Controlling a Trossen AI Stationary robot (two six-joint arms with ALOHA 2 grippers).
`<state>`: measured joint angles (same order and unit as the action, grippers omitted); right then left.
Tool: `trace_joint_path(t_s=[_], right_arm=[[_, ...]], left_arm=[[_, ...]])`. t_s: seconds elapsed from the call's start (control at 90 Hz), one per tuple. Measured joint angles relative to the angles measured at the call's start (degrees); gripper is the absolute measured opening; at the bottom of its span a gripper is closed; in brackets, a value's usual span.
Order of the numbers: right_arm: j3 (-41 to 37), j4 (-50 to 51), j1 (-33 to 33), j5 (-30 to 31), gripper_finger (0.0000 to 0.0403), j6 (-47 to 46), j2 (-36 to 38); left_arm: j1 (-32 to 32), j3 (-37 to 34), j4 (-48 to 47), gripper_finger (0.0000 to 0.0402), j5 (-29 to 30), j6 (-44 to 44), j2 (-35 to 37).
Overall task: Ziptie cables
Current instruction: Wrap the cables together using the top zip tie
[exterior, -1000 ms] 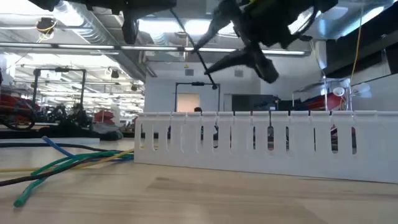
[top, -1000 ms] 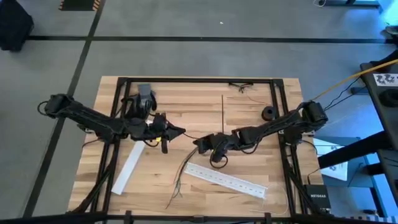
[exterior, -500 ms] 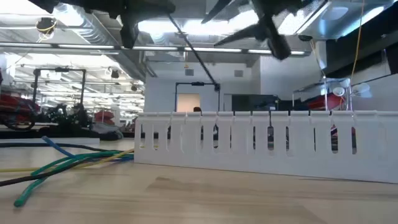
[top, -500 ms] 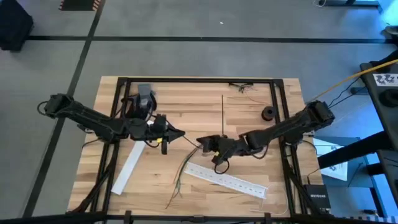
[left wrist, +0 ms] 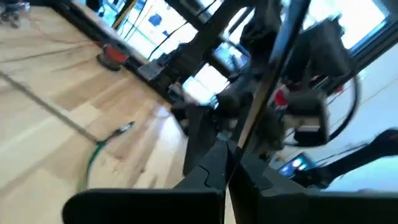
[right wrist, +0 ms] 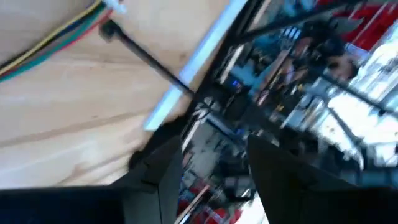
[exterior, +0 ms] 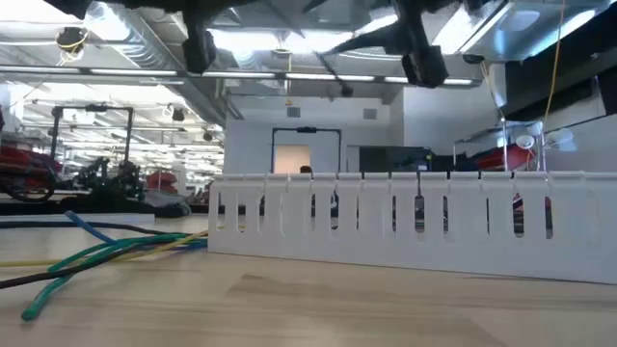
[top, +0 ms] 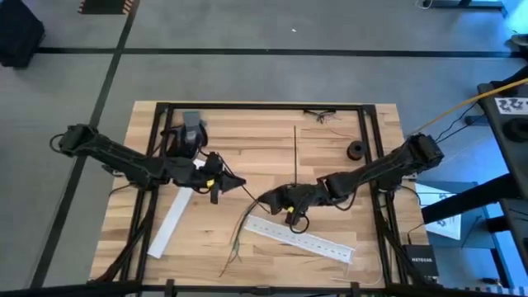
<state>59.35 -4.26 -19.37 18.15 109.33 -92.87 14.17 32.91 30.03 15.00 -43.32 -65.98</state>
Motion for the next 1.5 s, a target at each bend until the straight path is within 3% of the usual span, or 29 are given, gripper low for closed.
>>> trace_joint_path(t_s=[0.456, 0.567, 0.744, 0.911, 1.111, 1.289, 1.5], right_arm=[[-0.04, -4.55, -0.09, -3.41, 0.0171, 3.23, -3.86], [-0.07, -4.75, -0.11, -2.7, 0.0153, -1.67, -4.01], [-0.07, -4.06, -0.18, 2.64, 0.0081, -15.33, -4.01], [-0.03, -3.13, -0.06, -0.65, 0.0009, -33.96, -3.79], [0.04, -6.35, 1.64, -6.03, 0.0007, -62.7, -3.72], [0.0, -10.4, 4.86, -13.3, 0.0002, -86.94, -3.72], [-0.05, -15.03, 8.95, -20.03, 0.0001, -107.5, -3.74]], left_arm=[[-0.35, -0.02, 1.33, 0.0, -0.01, 0.33, -0.02], [-0.35, -0.02, 1.38, 0.0, -0.01, 1.83, -0.02], [-0.35, -0.02, 0.48, 0.0, 0.01, 5.17, 0.28], [-0.31, -0.09, -0.05, 0.0, 2.5, 11.49, 0.86], [-0.63, -0.09, -0.55, 0.0, 9.8, 23.71, 0.9], [-1.88, -0.09, -6.83, 0.0, 15.94, 31.81, 0.85], [-2.12, -0.07, -11.98, 0.0, 22.25, 41.22, 0.85]])
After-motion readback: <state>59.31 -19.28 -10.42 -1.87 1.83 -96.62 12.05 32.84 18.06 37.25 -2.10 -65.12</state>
